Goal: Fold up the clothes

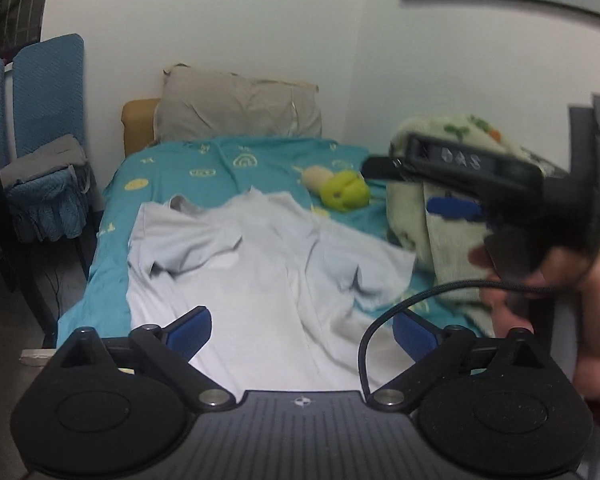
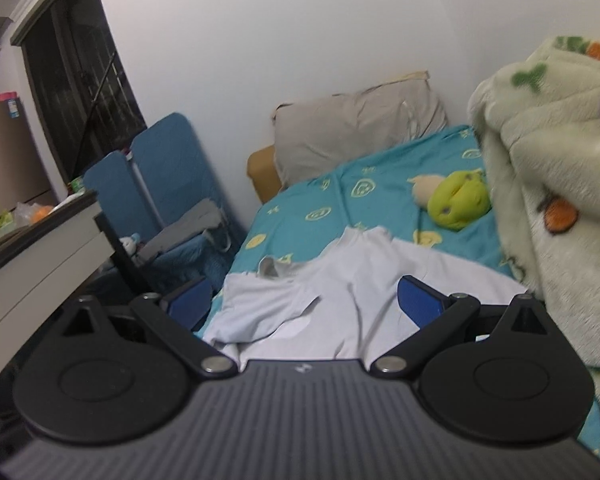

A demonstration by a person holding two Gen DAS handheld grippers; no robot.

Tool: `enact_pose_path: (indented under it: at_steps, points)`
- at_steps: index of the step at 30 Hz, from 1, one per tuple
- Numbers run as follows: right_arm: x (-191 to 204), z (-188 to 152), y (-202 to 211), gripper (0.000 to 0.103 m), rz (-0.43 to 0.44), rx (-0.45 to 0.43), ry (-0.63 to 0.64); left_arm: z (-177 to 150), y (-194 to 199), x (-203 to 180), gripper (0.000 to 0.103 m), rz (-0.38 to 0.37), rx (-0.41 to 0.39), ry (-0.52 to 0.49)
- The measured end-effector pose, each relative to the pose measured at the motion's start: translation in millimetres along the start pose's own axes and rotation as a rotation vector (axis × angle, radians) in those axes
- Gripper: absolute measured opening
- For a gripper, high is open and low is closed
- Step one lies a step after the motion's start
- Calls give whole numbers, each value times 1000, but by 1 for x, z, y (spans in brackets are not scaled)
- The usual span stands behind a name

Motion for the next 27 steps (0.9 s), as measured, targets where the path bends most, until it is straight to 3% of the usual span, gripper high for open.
enact_pose_path:
  at_steps: [3, 12, 15, 19, 23, 27]
  points:
    - [-7, 5, 4, 101, -33, -40, 11, 1, -17, -4, 100, -5, -25, -54]
    - [-47, 42, 18, 101, -217, -182, 116, -37, -39, 5, 101, -198, -35, -43]
    - [-58, 42, 8, 101, -232, -160, 84, -36, -28, 7, 101, -275, -59, -11]
    - [-62, 26, -14, 101, -232, -91, 41, -30, -10, 18, 101, -295, -111, 48]
    - [-47, 1, -33, 101, -195, -22, 13, -24, -1, 36, 101, -196, -160, 90]
    - [-19, -31, -49, 101, -16, 103, -85, -21, -4, 64, 101, 2, -184, 192]
Point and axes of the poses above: each gripper's, at about its wrist camera, not at the fingertips, and y roughly against the way its jaws point, x to its left, z to its top, the point moved 5 cm from there along -y, roughly the way its jaws point, and after that the axes turned 2 degrees about y, right-handed, at the moved point
